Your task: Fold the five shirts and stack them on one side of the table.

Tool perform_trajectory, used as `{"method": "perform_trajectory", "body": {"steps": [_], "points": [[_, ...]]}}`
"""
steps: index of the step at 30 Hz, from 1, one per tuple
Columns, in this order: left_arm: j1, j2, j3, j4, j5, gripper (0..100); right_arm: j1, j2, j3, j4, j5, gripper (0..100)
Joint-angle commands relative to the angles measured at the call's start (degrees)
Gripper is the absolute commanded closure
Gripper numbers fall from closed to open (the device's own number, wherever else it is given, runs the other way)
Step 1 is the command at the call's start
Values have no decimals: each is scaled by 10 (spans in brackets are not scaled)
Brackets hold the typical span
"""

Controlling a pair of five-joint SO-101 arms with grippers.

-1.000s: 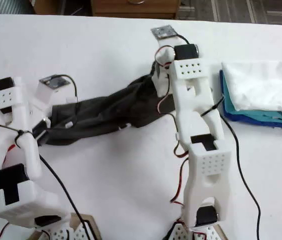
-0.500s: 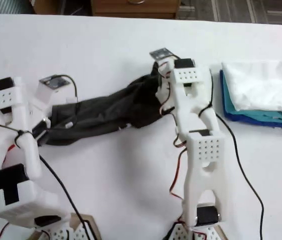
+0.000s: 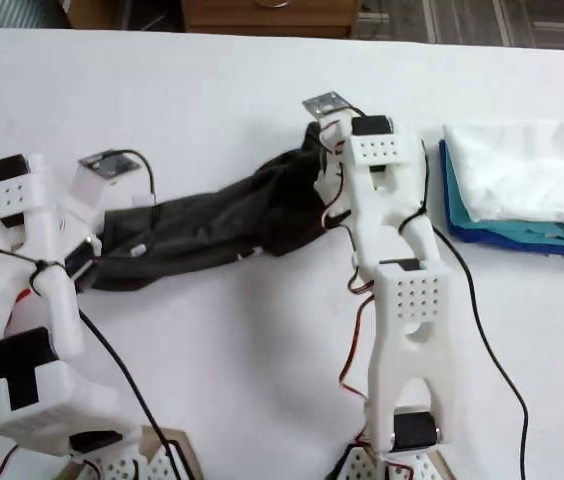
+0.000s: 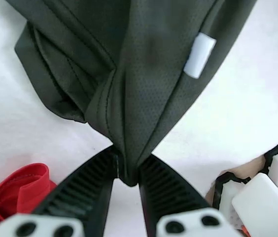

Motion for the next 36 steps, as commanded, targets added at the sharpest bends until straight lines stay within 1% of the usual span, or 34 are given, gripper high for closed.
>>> {"method": "perform_trajectory", "body": {"steps": [1,8,14,17,21,25,28,32,36], "points": [[-5,-4,-1,-4,4,975,-9,-5,-20,5,-1,971],[-5,-4,-1,-4,4,975,13,-26,-32,12,-2,978],[7,-4,-5,-10,8,975,31,-131,-62,72,-1,978],[33,-4,-15,-25,55,975,38,-206,-63,89,-1,978],[84,-9,-39,-22,110,975,44,-301,-59,91,-1,978],[130,-10,-95,31,149,975,47,-368,-59,77,-3,978],[145,-11,-171,80,173,975,58,-403,-59,63,-32,978],[142,-57,-243,82,187,976,82,-447,-64,36,-47,978],[177,-159,-266,80,189,976,98,-495,-64,25,-62,978]]}}
